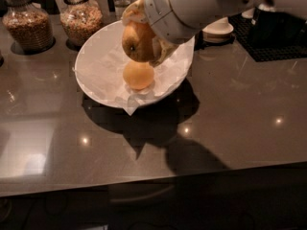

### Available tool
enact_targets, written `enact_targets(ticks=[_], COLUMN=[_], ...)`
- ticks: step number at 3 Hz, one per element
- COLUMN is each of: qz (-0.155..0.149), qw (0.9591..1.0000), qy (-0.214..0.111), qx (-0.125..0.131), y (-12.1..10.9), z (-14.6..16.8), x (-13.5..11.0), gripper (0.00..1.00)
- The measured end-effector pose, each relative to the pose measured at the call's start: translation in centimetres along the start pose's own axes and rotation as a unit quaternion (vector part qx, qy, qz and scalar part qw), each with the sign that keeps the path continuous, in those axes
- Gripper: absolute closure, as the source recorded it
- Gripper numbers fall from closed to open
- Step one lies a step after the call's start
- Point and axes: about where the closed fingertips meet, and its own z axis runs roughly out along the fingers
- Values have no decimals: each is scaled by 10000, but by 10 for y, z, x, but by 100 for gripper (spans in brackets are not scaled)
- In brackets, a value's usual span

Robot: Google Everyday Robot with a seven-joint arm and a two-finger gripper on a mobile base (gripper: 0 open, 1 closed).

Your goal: Pick orange from white bowl

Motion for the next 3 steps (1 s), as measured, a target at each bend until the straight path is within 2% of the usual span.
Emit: enact_targets(ticks=[1, 2, 3], qz=[598, 1140, 1518], qw=[9978, 9919, 9852], qy=[-269, -462, -713], qx=[-44, -308, -364], y=[-24, -16, 8], z=[-61, -112, -143], x=[0, -15, -38], gripper=[100, 100, 100])
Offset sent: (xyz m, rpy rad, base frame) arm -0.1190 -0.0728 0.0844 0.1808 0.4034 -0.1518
